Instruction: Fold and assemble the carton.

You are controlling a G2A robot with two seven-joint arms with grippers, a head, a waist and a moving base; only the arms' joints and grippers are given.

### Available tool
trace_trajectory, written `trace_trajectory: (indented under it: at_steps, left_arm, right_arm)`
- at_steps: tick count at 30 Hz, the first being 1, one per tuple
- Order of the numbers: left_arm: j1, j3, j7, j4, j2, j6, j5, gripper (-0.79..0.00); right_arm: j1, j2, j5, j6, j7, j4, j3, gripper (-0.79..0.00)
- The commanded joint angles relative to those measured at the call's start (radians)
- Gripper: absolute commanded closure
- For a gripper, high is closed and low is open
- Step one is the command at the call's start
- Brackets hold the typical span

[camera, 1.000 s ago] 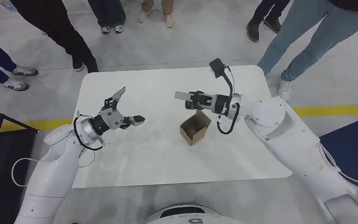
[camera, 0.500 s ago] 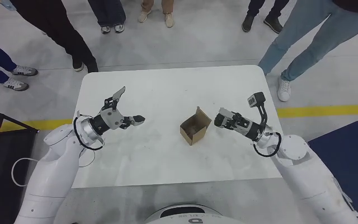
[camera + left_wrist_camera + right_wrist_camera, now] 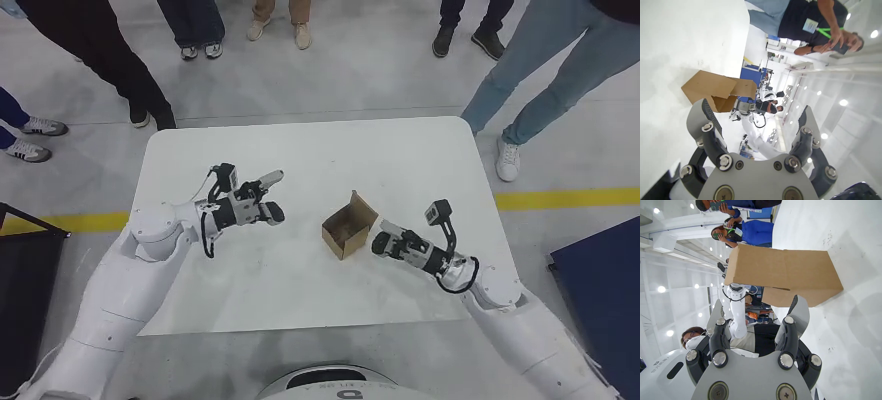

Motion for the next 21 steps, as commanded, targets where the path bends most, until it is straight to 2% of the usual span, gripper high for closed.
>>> trace_trajectory:
  at_steps: [1, 6, 9, 11, 16, 21]
  left_arm:
    - [0.008, -0.005, 0.007, -0.019, 0.0, 0.019, -0.012, -0.785]
    - [0.01, -0.003, 0.013, -0.017, 0.001, 0.021, -0.002, -0.785]
    - [-0.011, 0.048, 0.028, -0.031, -0.004, 0.021, 0.105, -0.785]
    - [-0.045, 0.086, 0.04, -0.001, -0.013, 0.002, 0.148, -0.785]
    - [-0.168, 0.202, 0.069, 0.118, -0.055, -0.054, 0.168, -0.785]
    - [-0.281, 0.317, 0.061, 0.25, -0.108, -0.085, 0.134, -0.785]
  right_arm:
    - [-0.001, 0.0, 0.001, -0.001, -0.002, 0.0, 0.0, -0.785]
    - [-0.001, 0.0, 0.001, -0.001, -0.002, 0.0, 0.0, -0.785]
    - [-0.004, -0.005, 0.038, -0.013, 0.048, -0.01, -0.011, -0.785]
    - [-0.01, -0.007, 0.057, -0.031, 0.11, -0.018, -0.025, -0.785]
    - [-0.006, -0.015, 0.078, -0.069, 0.172, -0.01, -0.049, -0.785]
    - [0.018, -0.036, 0.069, -0.134, 0.092, 0.022, -0.084, -0.785]
